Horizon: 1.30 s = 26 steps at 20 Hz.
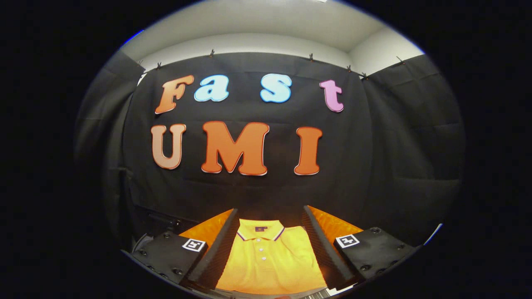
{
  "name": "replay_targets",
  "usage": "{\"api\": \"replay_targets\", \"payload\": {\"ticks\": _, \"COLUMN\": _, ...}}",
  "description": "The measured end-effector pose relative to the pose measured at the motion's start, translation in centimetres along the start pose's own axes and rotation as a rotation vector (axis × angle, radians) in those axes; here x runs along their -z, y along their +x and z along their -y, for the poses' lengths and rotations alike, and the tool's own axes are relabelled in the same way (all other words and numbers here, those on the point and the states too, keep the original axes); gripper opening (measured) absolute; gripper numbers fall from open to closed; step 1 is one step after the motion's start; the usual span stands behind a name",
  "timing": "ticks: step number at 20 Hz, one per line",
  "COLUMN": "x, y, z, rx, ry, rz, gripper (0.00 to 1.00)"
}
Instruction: Put the clothes into the washing machine and then close the washing machine lid.
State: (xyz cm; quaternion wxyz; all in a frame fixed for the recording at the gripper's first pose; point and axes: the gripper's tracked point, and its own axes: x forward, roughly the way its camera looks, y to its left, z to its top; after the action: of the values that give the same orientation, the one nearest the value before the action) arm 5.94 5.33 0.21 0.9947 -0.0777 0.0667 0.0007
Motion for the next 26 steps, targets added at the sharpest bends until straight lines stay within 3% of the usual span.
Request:
{"api": "replay_targets", "payload": {"ticks": 3, "x": 3.1, "y": 3.1, "z": -1.5, "rx": -0.057, "ry": 0.005, "rz": -0.138, "gripper": 0.98}}
{"api": "replay_targets", "payload": {"ticks": 9, "x": 6.8, "y": 7.2, "z": -1.9, "rx": -0.071, "ry": 0.080, "rz": -0.337, "gripper": 0.98}}
{"api": "replay_targets", "payload": {"ticks": 15, "x": 10.9, "y": 9.8, "z": -1.0, "rx": -0.042, "ry": 0.062, "rz": -0.479, "gripper": 0.98}}
{"api": "replay_targets", "payload": {"ticks": 26, "x": 14.5, "y": 10.1, "z": -0.7, "rx": -0.029, "ry": 0.019, "rz": -0.603, "gripper": 0.98}}
